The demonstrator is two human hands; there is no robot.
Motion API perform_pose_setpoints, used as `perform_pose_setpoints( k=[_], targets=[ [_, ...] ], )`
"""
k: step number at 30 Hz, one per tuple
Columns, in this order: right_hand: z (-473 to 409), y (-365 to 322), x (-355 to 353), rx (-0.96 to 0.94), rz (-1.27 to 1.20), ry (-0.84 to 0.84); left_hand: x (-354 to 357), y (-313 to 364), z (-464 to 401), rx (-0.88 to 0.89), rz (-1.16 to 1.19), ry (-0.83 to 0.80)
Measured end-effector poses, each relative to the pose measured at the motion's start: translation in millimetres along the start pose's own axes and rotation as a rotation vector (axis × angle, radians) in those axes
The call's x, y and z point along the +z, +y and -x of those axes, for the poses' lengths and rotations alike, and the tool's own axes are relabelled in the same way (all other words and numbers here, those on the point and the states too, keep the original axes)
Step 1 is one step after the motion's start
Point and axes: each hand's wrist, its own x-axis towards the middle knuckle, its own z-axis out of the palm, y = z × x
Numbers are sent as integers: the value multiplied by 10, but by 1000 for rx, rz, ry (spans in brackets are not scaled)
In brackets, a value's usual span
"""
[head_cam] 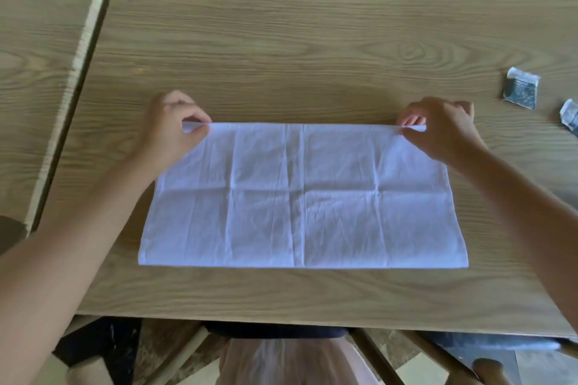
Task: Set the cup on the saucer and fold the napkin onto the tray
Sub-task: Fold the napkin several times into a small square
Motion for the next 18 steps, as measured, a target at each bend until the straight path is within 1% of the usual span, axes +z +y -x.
perform_pose_setpoints(
  k=[2,3,5,7,8,9,11,13,15,18],
  targets=[
    [226,14,17,7,19,9,12,79,211,-16,-11,-20],
    [327,6,31,17,33,48,20,117,299,-22,-42,-17],
    [493,-99,89,39,72,161,72,238,437,-8,-162,37],
    [619,-383,222,15,81,234,204,508,548,16,-228,82],
    [673,-576,316,-9,77,239,310,702,600,18,-236,72],
    [718,-768,421,-34,73,216,437,899,648,23,-244,38],
    [766,-1082,627,-64,88,92,702,1201,711,46,-283,-56],
    [777,-1219,778,-45,92,-19,871,1303,733,54,-339,-143],
    [766,-1196,849,-27,60,-43,932,1249,727,40,-367,-184],
    [774,-1118,862,-49,55,-18,964,1168,742,56,-399,-183]
  ],
)
